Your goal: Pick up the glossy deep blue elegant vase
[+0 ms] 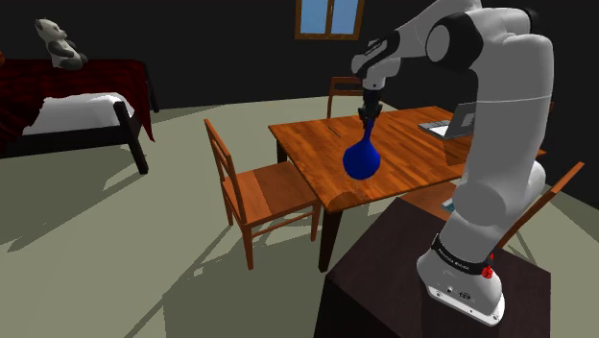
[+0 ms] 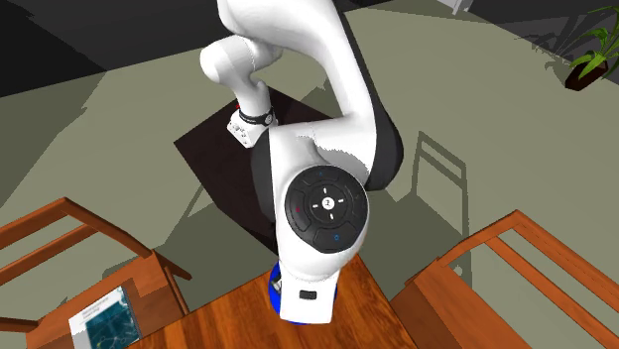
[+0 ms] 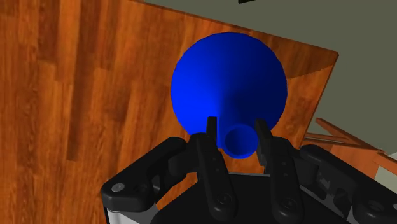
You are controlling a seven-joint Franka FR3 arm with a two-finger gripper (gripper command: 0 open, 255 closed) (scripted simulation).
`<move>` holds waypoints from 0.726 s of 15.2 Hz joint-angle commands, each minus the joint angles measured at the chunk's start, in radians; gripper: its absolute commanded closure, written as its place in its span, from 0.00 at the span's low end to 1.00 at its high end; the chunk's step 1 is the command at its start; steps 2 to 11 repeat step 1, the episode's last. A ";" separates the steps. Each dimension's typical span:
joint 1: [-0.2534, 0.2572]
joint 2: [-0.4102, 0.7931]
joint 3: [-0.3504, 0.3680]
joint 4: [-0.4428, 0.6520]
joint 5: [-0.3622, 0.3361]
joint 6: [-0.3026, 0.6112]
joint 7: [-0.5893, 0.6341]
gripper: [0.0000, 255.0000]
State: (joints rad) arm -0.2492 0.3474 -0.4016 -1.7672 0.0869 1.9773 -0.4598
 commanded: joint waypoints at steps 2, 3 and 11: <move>0.000 -0.005 -0.001 0.003 -0.002 -0.007 0.000 1.00; 0.000 -0.005 -0.001 0.003 -0.002 -0.007 0.000 1.00; 0.000 -0.005 -0.001 0.003 -0.002 -0.007 0.000 1.00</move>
